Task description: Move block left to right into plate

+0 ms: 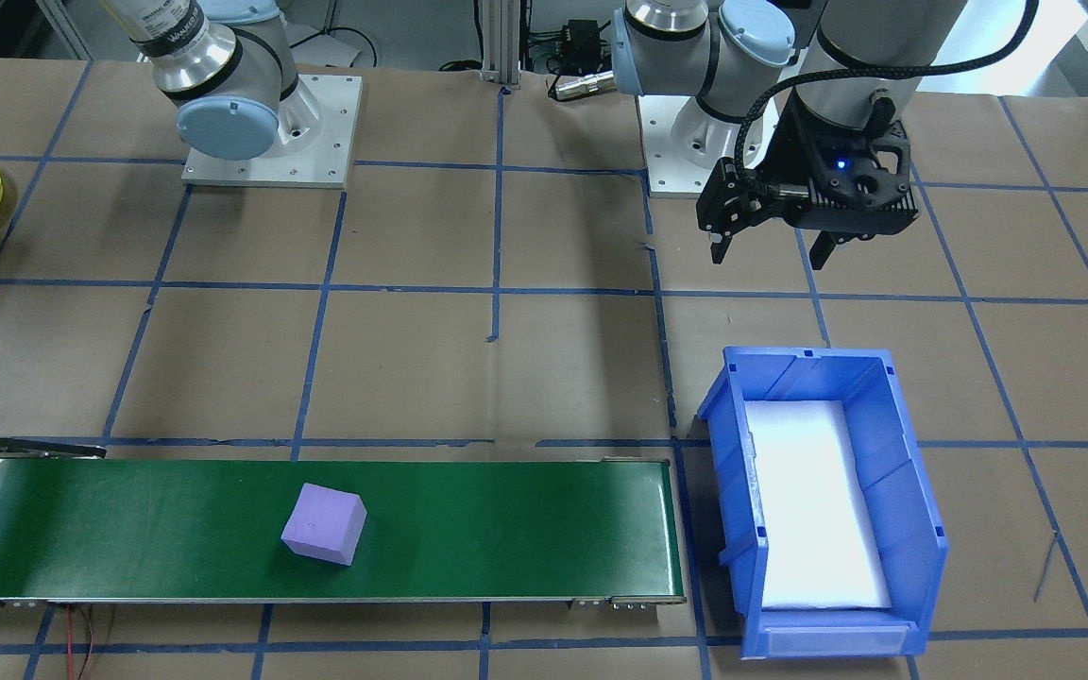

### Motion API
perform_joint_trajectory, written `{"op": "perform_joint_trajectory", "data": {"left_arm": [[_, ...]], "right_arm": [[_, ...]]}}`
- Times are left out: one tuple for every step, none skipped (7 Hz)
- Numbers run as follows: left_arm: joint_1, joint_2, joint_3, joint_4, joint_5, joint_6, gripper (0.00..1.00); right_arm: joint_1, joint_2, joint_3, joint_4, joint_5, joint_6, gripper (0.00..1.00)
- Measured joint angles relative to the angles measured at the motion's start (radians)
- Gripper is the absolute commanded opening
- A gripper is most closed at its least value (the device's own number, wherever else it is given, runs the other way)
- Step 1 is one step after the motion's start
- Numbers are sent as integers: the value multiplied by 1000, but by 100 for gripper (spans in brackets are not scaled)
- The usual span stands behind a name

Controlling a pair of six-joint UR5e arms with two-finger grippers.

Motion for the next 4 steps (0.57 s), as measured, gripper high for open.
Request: {"op": "perform_joint_trajectory", "data": {"left_arm": [[5, 2, 0, 2, 16, 53, 100], [7, 4, 0, 7, 41, 100, 100], [10, 8, 0, 9, 51, 123, 100], [13, 10, 1, 10, 50, 136, 100]], "right_arm": [[4, -3, -1, -9, 3, 0, 99], [31, -10, -15, -21, 4, 4, 99], [101, -17, -66, -17, 4, 20, 99], [196, -20, -144, 12, 10, 56, 99]]}}
